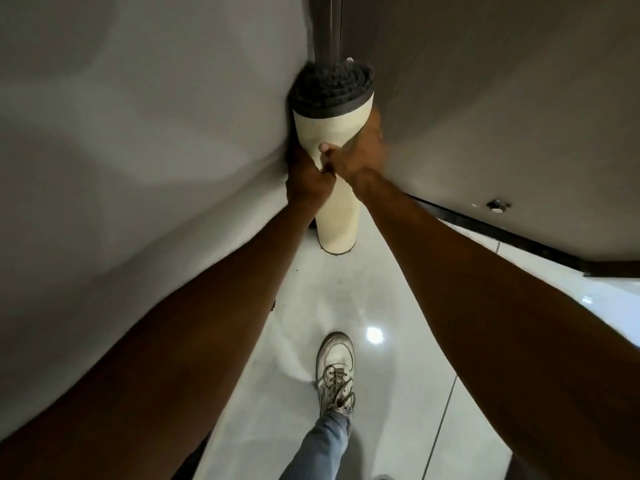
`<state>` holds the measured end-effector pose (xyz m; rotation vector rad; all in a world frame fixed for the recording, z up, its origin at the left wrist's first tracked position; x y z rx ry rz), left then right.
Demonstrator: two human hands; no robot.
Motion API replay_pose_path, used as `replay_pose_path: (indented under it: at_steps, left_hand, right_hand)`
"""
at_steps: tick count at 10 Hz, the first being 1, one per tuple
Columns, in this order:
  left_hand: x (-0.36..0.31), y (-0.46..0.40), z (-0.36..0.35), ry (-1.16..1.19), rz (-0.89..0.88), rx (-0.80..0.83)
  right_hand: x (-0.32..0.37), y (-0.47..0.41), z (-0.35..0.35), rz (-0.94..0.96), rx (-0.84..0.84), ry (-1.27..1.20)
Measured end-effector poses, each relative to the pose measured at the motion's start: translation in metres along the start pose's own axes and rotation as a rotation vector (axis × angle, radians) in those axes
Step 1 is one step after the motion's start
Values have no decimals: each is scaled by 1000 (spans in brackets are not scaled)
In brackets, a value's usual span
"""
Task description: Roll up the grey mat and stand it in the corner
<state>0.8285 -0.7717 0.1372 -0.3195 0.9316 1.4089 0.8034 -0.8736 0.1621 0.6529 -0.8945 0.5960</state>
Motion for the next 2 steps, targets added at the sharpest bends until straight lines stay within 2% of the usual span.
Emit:
replay_pose_path:
  at_steps: [1, 2]
  left_hand:
    - [-3, 19, -6, 55, 144, -51]
    - [-14, 69, 4, -35, 164, -46]
  right_hand:
    - [-6, 19, 10, 50, 24, 82]
    - [5, 54, 44, 129, 53, 242]
Point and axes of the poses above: each hand's wrist, its own y-axis away from the middle knuckle, its own z-axis out of the back of the hand, x = y × z, the point moved 2 cm from there along -y, towards the middle knuckle, and after that the axes turned 4 degrees about z, right-handed, at the moved point
